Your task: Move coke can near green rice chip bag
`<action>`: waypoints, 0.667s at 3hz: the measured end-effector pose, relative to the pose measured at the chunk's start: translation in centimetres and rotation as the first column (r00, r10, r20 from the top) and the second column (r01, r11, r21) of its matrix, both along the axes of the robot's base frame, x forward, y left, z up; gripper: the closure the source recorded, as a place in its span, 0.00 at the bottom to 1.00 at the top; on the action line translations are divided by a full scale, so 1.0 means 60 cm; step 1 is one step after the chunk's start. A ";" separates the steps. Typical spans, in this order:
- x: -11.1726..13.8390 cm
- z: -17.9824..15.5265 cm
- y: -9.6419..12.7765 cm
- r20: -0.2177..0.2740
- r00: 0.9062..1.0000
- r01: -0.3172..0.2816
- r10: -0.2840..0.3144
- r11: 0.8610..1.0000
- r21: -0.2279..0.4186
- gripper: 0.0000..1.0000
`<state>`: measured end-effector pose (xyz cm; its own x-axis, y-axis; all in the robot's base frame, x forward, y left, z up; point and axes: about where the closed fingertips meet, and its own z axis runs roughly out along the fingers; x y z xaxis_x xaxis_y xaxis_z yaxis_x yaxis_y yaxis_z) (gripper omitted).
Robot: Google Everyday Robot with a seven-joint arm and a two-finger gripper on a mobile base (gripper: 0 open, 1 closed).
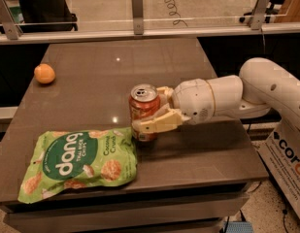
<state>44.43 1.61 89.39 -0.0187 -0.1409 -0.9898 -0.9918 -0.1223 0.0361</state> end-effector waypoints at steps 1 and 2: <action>-0.037 -0.030 0.004 -0.024 1.000 -0.021 0.020 1.000 -0.015 1.00; -0.046 -0.038 0.001 -0.027 0.999 -0.027 0.027 1.000 -0.009 1.00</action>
Offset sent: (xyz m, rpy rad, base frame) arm -0.0302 -0.0029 -0.0286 -0.0204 0.0336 0.0186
